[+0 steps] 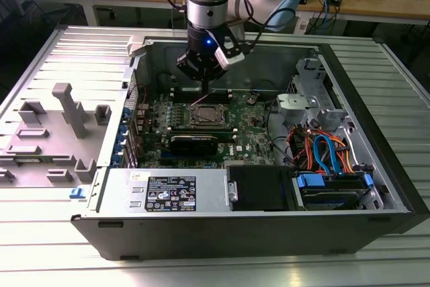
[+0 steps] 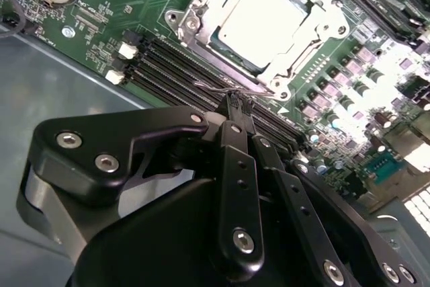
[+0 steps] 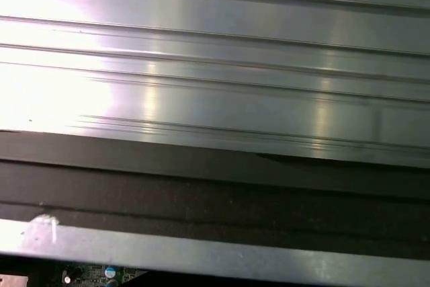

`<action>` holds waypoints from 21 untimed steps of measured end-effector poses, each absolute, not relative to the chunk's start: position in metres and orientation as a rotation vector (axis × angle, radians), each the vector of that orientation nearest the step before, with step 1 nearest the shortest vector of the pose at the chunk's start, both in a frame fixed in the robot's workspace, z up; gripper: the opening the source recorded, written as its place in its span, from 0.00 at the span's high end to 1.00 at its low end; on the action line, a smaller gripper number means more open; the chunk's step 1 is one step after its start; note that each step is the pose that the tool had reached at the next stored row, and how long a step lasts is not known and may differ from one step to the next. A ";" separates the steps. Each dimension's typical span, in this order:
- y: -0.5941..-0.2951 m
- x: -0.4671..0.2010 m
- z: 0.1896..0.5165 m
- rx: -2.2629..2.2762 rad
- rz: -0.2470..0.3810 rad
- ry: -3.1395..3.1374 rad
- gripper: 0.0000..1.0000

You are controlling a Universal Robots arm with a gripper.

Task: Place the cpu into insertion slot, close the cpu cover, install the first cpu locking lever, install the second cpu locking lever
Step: 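Install the first cpu locking lever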

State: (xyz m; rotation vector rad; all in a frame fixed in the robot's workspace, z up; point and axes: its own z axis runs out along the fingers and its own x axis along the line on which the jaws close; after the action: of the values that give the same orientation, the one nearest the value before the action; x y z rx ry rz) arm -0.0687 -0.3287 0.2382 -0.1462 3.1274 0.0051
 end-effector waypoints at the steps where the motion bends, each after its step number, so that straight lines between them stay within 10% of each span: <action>1: -0.328 -0.067 0.237 -0.146 0.005 3.127 0.89; 21: -0.328 -0.065 0.235 -0.146 0.002 3.120 0.89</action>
State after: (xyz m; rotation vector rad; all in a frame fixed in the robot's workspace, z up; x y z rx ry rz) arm -0.0649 -0.3284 0.2349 -0.1458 3.1201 0.0018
